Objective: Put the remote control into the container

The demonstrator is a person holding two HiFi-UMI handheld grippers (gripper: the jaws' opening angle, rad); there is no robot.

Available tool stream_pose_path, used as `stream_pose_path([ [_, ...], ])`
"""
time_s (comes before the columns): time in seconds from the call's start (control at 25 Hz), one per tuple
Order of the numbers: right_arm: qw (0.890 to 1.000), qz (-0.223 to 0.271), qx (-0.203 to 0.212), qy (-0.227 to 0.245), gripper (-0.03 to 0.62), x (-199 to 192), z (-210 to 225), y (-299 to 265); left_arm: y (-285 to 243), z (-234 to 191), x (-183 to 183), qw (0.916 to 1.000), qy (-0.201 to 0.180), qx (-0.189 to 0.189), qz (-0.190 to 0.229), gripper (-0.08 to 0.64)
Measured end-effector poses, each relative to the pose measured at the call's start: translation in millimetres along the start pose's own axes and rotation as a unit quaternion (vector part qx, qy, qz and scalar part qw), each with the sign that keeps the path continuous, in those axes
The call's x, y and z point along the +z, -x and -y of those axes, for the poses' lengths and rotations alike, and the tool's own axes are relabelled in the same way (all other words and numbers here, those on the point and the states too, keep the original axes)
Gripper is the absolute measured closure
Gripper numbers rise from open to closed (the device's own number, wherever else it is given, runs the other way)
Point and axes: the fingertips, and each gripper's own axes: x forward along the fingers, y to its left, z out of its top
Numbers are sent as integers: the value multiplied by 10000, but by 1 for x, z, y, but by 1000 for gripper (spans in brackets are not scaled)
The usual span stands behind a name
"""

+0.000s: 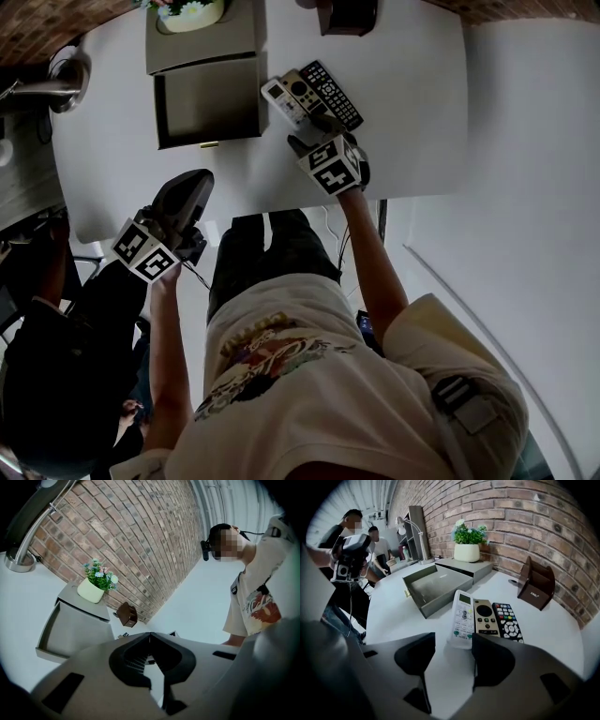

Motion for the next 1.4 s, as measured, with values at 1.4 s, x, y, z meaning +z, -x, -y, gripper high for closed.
stream_pose_path([
  [1.4, 9969, -648, -171, 421, 352, 23, 5, -27, -7, -1, 1, 9999, 164, -21, 40, 554],
])
